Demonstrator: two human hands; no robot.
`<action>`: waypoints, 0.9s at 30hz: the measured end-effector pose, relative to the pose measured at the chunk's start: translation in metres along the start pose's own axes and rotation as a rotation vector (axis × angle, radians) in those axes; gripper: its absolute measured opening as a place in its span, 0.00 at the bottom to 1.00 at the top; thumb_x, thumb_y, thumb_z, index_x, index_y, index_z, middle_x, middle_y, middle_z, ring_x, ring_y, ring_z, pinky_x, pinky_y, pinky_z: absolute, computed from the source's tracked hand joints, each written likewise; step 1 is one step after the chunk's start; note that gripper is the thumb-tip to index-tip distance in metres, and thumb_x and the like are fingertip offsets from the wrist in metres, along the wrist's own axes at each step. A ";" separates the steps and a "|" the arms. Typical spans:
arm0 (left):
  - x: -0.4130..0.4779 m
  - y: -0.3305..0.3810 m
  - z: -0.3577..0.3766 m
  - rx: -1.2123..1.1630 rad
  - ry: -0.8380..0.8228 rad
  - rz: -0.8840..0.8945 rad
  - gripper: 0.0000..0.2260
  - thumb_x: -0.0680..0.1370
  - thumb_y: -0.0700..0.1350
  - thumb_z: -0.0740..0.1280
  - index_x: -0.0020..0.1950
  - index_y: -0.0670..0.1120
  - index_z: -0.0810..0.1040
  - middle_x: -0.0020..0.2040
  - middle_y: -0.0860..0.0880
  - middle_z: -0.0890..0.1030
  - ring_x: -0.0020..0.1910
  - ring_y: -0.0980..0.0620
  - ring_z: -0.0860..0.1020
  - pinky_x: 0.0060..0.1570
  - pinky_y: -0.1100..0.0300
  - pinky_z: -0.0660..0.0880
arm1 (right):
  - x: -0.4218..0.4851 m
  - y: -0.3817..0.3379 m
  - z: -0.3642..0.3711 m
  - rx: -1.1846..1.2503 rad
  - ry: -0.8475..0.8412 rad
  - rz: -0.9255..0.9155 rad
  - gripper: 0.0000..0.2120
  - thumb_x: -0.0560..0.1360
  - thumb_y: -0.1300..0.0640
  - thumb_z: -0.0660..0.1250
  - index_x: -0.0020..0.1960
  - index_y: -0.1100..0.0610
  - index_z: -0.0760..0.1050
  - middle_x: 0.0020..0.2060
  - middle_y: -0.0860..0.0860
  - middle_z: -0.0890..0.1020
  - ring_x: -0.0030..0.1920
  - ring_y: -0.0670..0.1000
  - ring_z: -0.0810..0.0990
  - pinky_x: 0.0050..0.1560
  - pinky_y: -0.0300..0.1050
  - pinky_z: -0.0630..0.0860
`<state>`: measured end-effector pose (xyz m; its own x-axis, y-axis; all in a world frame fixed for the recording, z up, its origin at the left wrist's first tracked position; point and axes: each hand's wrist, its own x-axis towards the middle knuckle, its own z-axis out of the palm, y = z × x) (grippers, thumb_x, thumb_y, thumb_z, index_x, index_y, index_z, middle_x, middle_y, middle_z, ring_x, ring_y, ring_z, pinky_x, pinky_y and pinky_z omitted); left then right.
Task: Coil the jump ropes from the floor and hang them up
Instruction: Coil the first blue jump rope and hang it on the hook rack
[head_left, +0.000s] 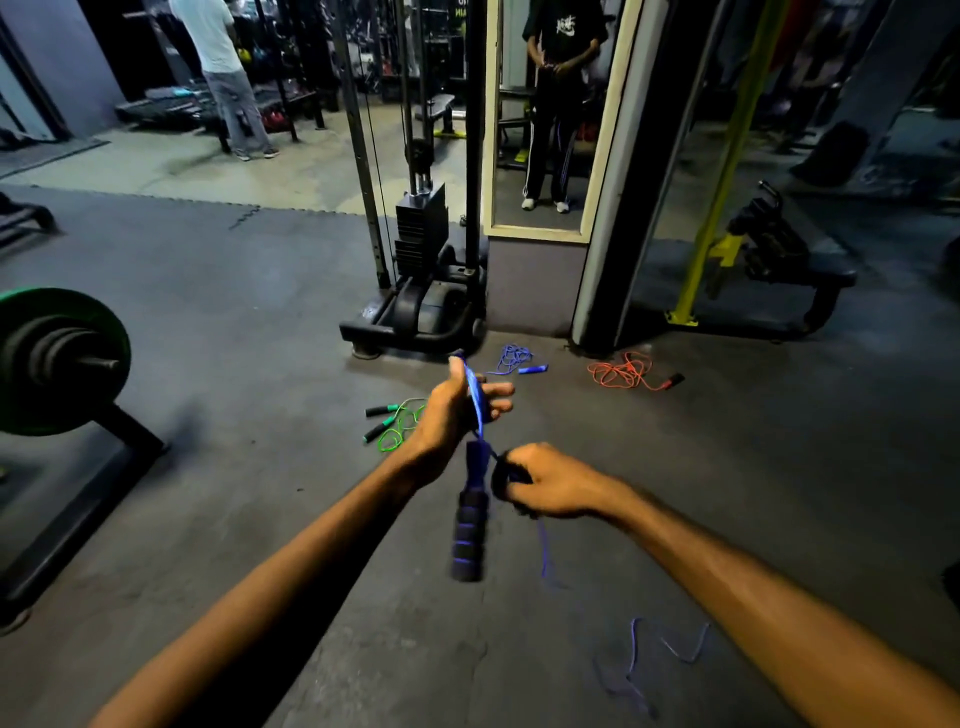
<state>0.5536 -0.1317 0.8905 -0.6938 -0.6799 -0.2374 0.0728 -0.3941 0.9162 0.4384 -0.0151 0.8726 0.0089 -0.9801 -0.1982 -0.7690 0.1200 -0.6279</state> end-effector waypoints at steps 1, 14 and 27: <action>-0.002 -0.002 0.000 0.240 0.005 -0.010 0.27 0.84 0.57 0.44 0.46 0.42 0.75 0.44 0.43 0.85 0.38 0.54 0.82 0.44 0.57 0.75 | 0.000 -0.007 -0.011 -0.033 0.034 -0.049 0.04 0.72 0.63 0.65 0.39 0.63 0.76 0.32 0.54 0.81 0.28 0.40 0.75 0.33 0.38 0.73; 0.003 0.006 -0.007 -0.407 -0.075 0.046 0.43 0.78 0.69 0.45 0.55 0.31 0.78 0.49 0.39 0.84 0.42 0.44 0.83 0.45 0.55 0.79 | -0.002 0.018 0.009 0.423 0.237 0.147 0.09 0.79 0.58 0.60 0.44 0.59 0.76 0.27 0.51 0.72 0.26 0.46 0.70 0.32 0.49 0.73; -0.008 0.015 0.013 -0.142 -0.322 -0.140 0.47 0.75 0.73 0.41 0.50 0.32 0.79 0.32 0.42 0.78 0.30 0.46 0.75 0.33 0.56 0.71 | 0.010 0.014 -0.055 0.467 0.528 0.019 0.04 0.75 0.60 0.69 0.42 0.60 0.78 0.27 0.54 0.76 0.26 0.47 0.72 0.26 0.41 0.69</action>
<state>0.5513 -0.1240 0.9103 -0.8921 -0.3933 -0.2224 0.0445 -0.5663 0.8230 0.3922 -0.0319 0.9031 -0.4042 -0.9085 0.1055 -0.4099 0.0768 -0.9089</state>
